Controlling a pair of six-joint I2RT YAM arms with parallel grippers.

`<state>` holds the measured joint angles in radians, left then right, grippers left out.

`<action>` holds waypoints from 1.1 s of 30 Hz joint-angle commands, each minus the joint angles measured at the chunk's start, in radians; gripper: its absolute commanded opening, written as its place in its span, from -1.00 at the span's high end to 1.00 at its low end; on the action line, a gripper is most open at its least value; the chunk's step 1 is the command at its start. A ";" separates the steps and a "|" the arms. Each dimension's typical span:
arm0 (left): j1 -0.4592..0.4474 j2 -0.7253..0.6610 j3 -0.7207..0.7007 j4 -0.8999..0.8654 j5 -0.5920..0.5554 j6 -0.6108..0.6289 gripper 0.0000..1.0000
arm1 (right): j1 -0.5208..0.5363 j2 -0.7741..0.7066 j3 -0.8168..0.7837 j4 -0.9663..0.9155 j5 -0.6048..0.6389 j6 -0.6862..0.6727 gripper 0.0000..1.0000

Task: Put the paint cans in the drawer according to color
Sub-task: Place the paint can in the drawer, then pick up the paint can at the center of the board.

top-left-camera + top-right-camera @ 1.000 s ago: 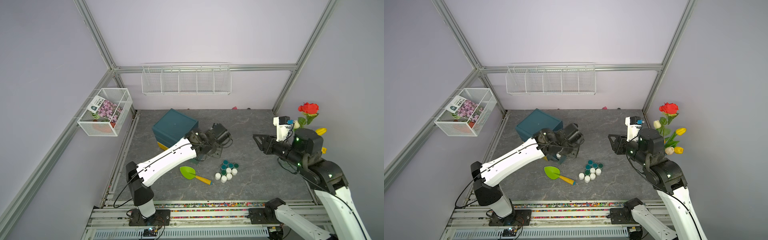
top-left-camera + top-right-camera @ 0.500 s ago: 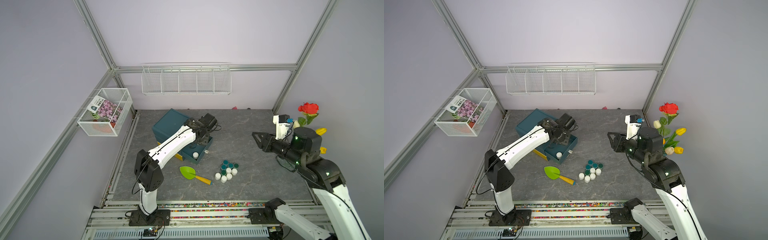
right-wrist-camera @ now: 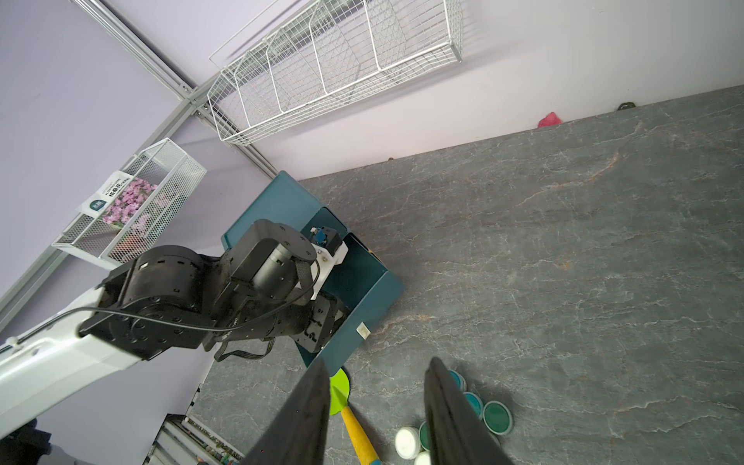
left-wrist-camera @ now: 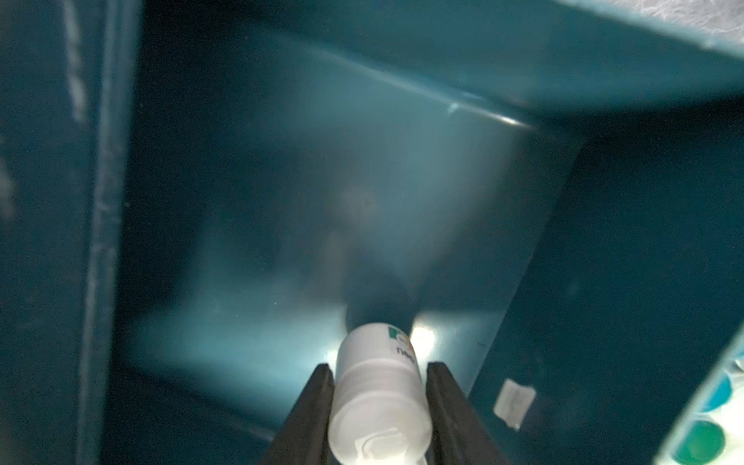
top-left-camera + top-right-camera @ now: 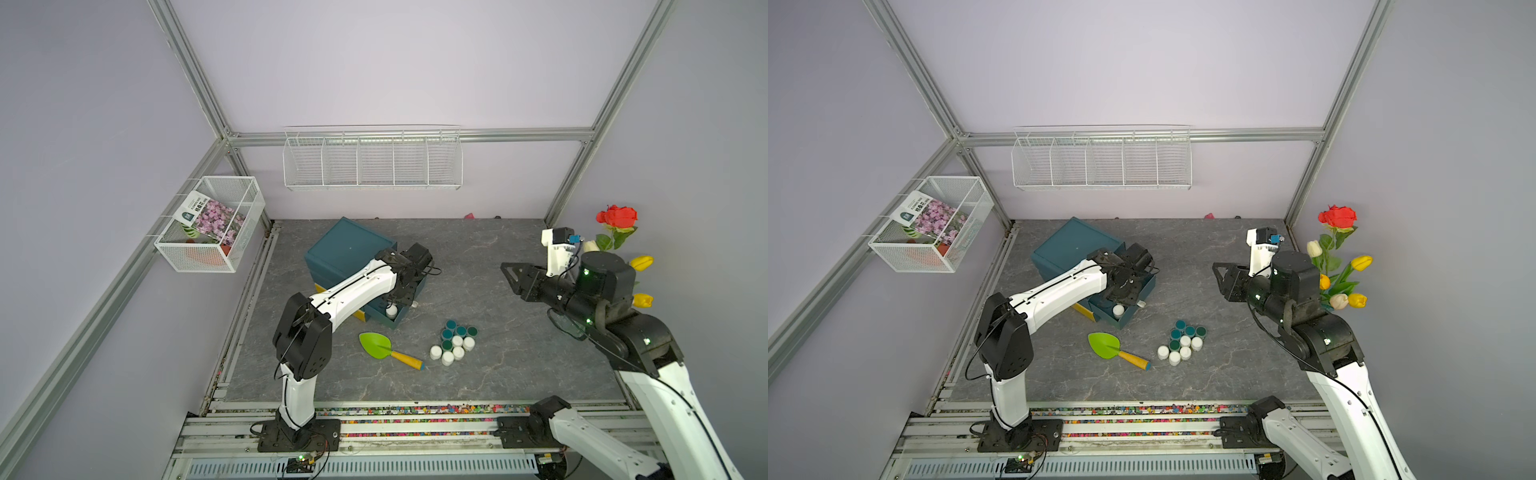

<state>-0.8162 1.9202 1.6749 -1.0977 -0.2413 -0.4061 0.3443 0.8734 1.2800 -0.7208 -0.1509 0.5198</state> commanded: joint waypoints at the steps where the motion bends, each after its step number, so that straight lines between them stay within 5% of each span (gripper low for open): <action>1: -0.008 -0.027 -0.008 0.004 0.053 -0.019 0.40 | -0.004 -0.006 -0.021 0.020 -0.003 0.011 0.16; 12: -0.036 -0.073 0.092 -0.059 0.032 -0.058 -0.23 | -0.005 0.003 -0.022 0.029 -0.006 0.019 0.12; 19: -0.141 -0.096 0.223 -0.075 0.043 -0.040 -0.20 | -0.004 -0.002 -0.004 0.006 0.025 0.008 0.13; 26: -0.273 -0.136 -0.015 0.044 0.311 0.110 -0.28 | -0.004 -0.011 0.007 -0.013 0.042 0.000 0.12; 33: -0.326 -0.117 -0.204 0.140 0.295 0.190 -0.36 | -0.004 -0.022 0.004 -0.019 0.042 0.007 0.11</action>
<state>-1.1400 1.7943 1.5070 -1.0225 0.0357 -0.2737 0.3443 0.8684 1.2716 -0.7300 -0.1238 0.5304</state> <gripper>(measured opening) 0.682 0.442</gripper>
